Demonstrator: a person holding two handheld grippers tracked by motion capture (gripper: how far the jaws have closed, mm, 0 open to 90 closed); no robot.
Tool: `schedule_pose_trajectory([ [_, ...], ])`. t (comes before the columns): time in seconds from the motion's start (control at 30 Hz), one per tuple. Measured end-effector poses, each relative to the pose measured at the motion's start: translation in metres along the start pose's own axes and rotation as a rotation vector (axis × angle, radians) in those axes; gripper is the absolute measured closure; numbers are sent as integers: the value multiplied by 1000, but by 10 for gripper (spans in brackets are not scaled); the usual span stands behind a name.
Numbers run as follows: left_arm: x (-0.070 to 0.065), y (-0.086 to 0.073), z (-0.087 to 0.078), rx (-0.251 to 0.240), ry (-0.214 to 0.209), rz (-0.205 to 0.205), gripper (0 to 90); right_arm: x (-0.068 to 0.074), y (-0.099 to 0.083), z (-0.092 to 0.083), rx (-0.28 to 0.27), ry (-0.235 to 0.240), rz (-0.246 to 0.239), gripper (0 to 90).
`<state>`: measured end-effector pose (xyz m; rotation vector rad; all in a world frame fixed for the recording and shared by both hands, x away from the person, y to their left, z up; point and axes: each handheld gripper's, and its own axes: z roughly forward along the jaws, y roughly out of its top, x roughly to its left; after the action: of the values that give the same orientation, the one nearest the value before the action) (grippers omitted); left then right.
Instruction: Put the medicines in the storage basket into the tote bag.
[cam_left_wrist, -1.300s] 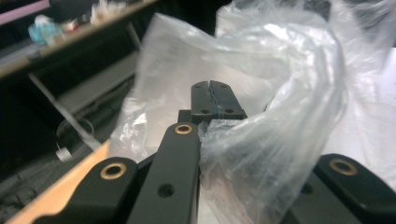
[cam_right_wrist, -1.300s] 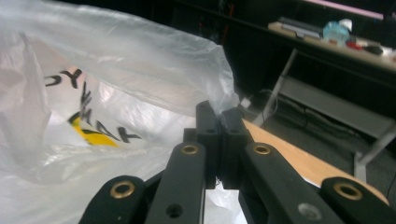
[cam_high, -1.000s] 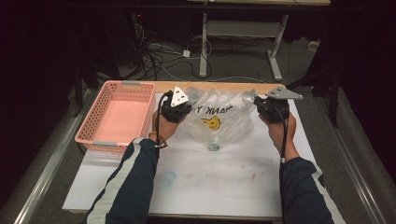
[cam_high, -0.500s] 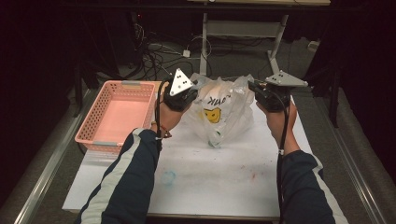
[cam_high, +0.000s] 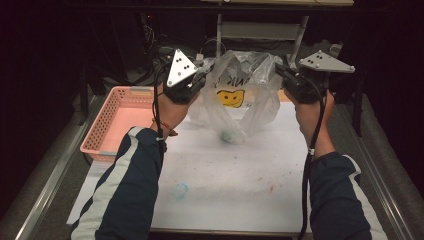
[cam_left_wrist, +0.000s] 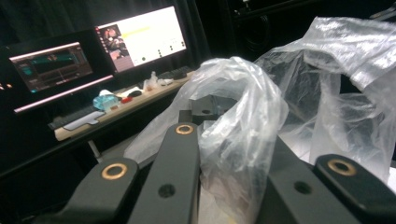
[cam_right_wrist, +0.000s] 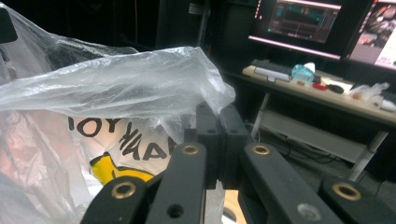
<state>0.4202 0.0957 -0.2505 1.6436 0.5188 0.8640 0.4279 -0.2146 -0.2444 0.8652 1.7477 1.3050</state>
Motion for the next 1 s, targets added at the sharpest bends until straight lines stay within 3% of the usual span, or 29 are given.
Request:
schedule_pose_trajectory([
  [0.23,11,12,-6,-14,33,-21,876,-9,17,-10,-36,-33,18,900],
  [0.33,12,13,-6,-5,42,-8,876,-10,20,-12,-29,-55,2,900],
  [0.73,15,-26,18,78,45,-48,859,-14,-13,9,30,-60,32,900],
  [0.83,14,-35,24,112,60,-30,761,-16,-22,16,45,-68,35,900],
  [0.9,16,-39,25,120,49,-41,676,-19,-27,20,55,-76,40,900],
  [0.97,18,-42,23,123,59,-64,559,-22,-31,23,66,-89,43,900],
  [1.0,19,-43,22,122,83,-66,427,-24,-33,25,71,-95,42,900],
])
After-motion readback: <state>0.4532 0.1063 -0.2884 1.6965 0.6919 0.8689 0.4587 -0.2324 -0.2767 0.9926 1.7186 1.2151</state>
